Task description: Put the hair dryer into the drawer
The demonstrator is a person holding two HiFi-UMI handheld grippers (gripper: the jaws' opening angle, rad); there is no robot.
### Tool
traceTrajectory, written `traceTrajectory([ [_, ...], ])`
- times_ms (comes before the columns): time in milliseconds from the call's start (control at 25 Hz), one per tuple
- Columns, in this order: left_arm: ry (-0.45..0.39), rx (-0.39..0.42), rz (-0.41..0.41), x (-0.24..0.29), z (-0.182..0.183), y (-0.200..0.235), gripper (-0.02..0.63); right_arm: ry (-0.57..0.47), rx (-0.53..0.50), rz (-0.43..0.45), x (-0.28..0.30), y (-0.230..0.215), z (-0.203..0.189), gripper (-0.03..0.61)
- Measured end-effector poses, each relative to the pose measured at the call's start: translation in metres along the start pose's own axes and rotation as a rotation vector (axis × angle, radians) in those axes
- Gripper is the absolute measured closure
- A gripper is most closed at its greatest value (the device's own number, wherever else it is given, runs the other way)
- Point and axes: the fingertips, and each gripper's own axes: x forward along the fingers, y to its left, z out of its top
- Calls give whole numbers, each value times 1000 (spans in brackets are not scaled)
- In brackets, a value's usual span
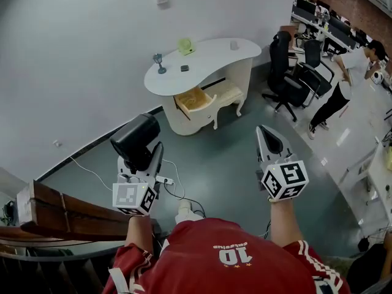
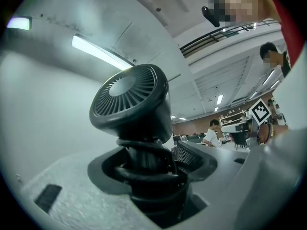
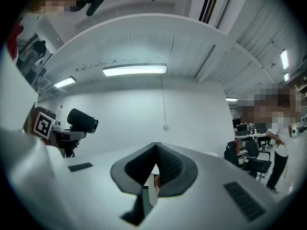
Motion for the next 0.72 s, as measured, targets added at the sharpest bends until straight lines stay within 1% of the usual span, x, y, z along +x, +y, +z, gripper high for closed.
traceTrajectory([
  [240,23,23,-3,-8,1,0,305,-24,32,63,-9,12,5,575],
  [400,48,28,-10,-2,0,4,305,-16,45,84,-4,14,4,575],
  [480,53,8,-33,0,-9,3,305,-17,67,93,-3,13,-4,575],
  [600,49,-52,-71,8,-21,4,305,-16,91,107,1,12,-15,575],
  [720,67,-68,-90,27,-32,11,305,5,81,111,17,10,-22,575],
])
